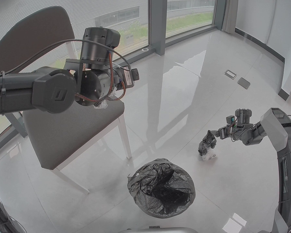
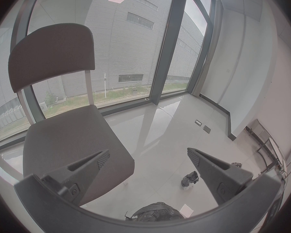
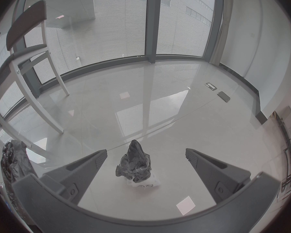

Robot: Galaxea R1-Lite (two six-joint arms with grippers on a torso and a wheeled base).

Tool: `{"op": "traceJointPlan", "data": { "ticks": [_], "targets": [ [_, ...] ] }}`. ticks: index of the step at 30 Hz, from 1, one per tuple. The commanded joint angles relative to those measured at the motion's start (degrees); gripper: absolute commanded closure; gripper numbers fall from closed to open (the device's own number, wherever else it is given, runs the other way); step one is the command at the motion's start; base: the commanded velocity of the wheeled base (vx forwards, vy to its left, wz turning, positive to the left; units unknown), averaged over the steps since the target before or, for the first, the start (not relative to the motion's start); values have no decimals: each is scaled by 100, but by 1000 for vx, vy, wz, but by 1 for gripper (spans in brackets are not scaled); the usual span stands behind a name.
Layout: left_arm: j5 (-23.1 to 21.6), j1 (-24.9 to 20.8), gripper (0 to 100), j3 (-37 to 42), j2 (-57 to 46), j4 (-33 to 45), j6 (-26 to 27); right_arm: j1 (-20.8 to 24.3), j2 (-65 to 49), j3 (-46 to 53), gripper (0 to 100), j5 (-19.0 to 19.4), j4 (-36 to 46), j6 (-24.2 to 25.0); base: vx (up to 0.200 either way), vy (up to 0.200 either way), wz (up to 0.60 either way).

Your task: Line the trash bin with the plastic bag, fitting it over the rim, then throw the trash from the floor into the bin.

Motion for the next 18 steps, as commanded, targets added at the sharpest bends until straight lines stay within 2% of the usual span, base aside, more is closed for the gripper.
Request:
{"op": "traceJointPlan", "data": {
  "ticks": [1,18],
  "targets": [
    [3,41,0,-1,-15,1,-16,25,618,-404,0,4,46,106,0,0,0],
    [55,32,0,-1,11,-8,-8,140,1357,-1494,0,4,239,317,0,0,0]
  ]
}}
